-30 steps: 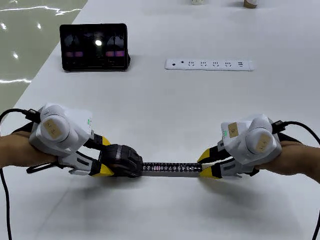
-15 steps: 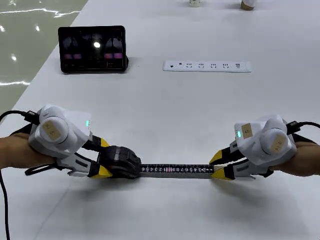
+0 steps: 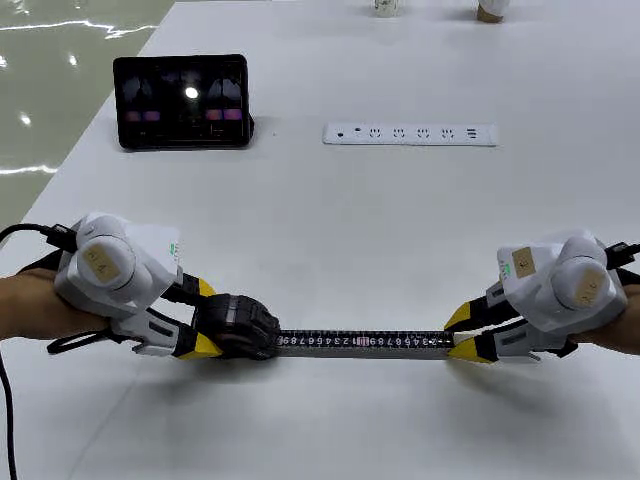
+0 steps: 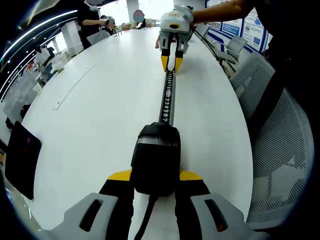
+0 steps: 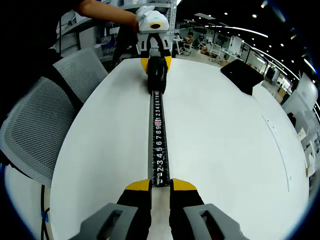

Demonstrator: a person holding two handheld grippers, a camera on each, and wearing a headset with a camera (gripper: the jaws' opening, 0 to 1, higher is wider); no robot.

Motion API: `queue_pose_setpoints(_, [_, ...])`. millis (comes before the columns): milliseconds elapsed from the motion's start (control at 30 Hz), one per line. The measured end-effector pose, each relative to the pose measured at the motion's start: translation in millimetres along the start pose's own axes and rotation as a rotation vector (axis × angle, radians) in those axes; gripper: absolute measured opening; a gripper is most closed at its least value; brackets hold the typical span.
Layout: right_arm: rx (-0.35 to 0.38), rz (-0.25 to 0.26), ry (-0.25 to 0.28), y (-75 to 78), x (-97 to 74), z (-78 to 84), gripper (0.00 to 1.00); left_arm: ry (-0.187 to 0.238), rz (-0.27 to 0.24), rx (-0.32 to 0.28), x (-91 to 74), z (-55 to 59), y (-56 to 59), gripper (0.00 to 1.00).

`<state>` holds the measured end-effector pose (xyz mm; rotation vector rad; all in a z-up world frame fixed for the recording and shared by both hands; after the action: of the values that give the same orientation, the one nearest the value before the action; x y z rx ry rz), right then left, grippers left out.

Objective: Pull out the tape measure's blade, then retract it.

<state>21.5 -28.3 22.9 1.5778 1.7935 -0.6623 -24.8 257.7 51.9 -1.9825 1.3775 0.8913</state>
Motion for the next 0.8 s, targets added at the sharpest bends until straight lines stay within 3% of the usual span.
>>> queue_pose_setpoints(267, [0.024, 0.01, -0.013, -1.1, -10.7, 10.2, 0.1, -0.003, 0.001, 0.001, 0.0, -0.1, -0.1, 0.25])
queue_pose_setpoints(800, [0.02, 0.007, -0.048, -3.0, -10.1, 8.3, 0.11, -0.038, -0.005, 0.02, -0.4, -0.9, -1.1, 0.26])
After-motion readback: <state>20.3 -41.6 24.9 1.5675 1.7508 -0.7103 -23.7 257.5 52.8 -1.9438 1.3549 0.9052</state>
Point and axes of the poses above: the centre of the closed fingertips' face, and the gripper's own axes: x roughly forward along the fingers, y roughly to its right, z roughly out of its underside, the point moved 4 cm from there along -x, roughly backward along the fingers, and after that the axes turned 5 degrees about y, right-handed, at the moved point
